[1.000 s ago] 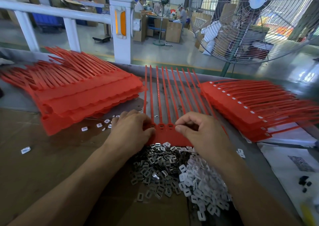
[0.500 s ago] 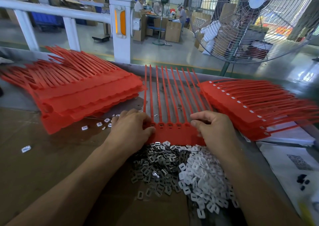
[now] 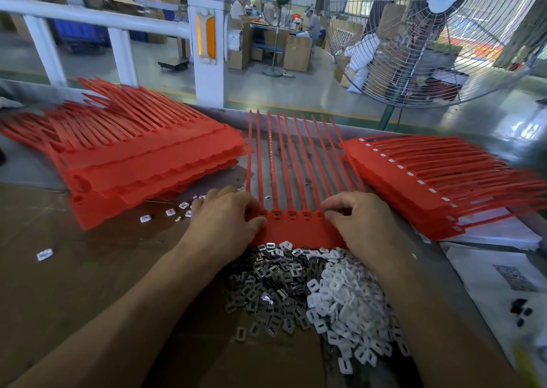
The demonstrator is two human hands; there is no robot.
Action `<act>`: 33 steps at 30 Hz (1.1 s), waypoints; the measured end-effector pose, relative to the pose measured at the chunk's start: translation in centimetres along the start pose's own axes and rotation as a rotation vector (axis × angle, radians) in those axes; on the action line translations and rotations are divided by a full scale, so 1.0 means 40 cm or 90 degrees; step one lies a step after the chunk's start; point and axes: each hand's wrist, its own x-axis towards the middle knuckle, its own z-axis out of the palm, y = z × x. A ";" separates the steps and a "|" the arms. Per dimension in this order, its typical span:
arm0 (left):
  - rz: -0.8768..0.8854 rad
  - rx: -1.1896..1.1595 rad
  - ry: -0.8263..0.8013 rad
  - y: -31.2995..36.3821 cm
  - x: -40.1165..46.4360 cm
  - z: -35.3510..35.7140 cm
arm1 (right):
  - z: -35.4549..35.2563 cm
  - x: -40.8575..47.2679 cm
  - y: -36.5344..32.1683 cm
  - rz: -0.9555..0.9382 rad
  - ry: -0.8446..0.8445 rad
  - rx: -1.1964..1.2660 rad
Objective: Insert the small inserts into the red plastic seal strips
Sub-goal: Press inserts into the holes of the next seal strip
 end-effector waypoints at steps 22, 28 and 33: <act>0.004 -0.006 0.013 -0.009 0.003 0.013 | 0.013 -0.001 -0.017 0.044 -0.033 -0.046; 0.005 -0.008 0.014 -0.011 0.005 0.013 | 0.005 -0.011 -0.015 0.060 -0.013 -0.059; 0.006 -0.007 0.015 -0.012 0.004 0.012 | -0.001 -0.020 -0.016 0.043 -0.028 -0.085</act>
